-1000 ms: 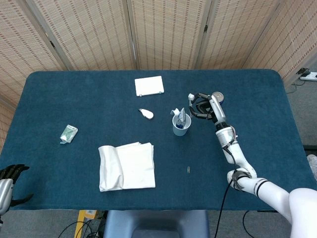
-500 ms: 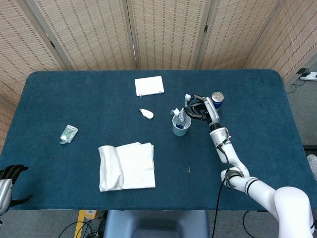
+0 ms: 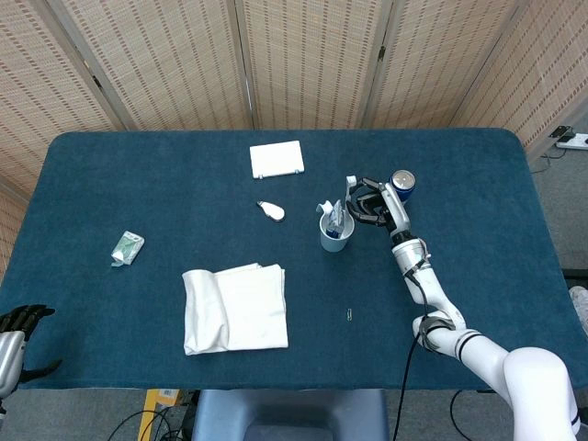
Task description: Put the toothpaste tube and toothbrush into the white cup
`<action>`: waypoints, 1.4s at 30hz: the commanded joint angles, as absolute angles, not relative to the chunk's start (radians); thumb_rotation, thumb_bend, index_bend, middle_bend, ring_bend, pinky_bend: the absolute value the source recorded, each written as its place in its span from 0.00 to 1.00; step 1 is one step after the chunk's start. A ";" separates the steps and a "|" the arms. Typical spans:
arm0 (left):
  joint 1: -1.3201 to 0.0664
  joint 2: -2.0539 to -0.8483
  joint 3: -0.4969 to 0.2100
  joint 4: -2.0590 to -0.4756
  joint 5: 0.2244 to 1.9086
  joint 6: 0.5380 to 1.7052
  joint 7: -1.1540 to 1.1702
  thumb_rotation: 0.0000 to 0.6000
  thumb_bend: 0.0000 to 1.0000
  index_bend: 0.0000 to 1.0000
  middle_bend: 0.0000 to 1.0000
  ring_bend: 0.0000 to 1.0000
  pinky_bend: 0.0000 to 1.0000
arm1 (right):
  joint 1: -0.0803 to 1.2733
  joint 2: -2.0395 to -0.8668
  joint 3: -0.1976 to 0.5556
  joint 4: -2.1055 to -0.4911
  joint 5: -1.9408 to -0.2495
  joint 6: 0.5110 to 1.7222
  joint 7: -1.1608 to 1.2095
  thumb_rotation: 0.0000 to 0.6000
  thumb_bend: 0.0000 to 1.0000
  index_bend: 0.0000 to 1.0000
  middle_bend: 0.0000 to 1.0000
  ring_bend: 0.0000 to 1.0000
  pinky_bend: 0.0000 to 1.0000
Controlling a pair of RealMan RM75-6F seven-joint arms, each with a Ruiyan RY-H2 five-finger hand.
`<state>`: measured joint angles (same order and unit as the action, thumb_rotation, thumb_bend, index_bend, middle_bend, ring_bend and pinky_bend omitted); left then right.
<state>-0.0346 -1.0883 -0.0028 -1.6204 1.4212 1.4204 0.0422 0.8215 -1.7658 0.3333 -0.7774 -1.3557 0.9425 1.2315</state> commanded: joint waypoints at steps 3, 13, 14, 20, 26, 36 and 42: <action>-0.036 -1.086 -0.004 -1.624 1.421 1.420 0.044 1.00 0.19 0.25 0.22 0.15 0.19 | 0.816 -1.761 0.326 -0.780 -1.358 0.947 1.224 1.00 0.30 0.46 0.96 0.93 1.00; -0.033 -1.082 -0.003 -1.630 1.427 1.430 0.043 1.00 0.19 0.25 0.22 0.15 0.19 | 0.756 -1.679 0.295 -0.875 -1.391 1.044 1.108 1.00 0.29 0.43 0.95 0.92 1.00; -0.033 -1.082 -0.004 -1.629 1.427 1.431 0.043 1.00 0.19 0.25 0.22 0.15 0.19 | 0.744 -1.661 0.287 -0.895 -1.395 1.057 1.068 1.00 0.29 0.43 0.94 0.91 1.00; -0.040 -1.102 -0.021 -1.617 1.435 1.450 0.045 1.00 0.19 0.26 0.22 0.15 0.19 | 0.628 -1.464 0.236 -1.152 -1.378 1.128 0.696 1.00 0.34 0.43 0.88 0.84 1.00; -0.055 -1.120 -0.042 -1.617 1.446 1.466 0.068 1.00 0.19 0.26 0.22 0.15 0.19 | 0.488 -1.280 0.191 -1.443 -1.317 1.219 0.412 1.00 0.36 0.43 0.71 0.64 0.92; -0.076 -1.134 -0.050 -1.685 1.479 1.481 0.154 1.00 0.19 0.26 0.22 0.15 0.19 | 0.265 -1.077 0.053 -1.685 -1.353 1.368 0.266 1.00 0.36 0.37 0.37 0.23 0.37; -0.080 -1.143 -0.053 -1.711 1.492 1.497 0.176 1.00 0.19 0.26 0.22 0.15 0.19 | 0.157 -1.083 0.008 -1.676 -1.412 1.504 0.189 1.00 0.36 0.36 0.36 0.20 0.31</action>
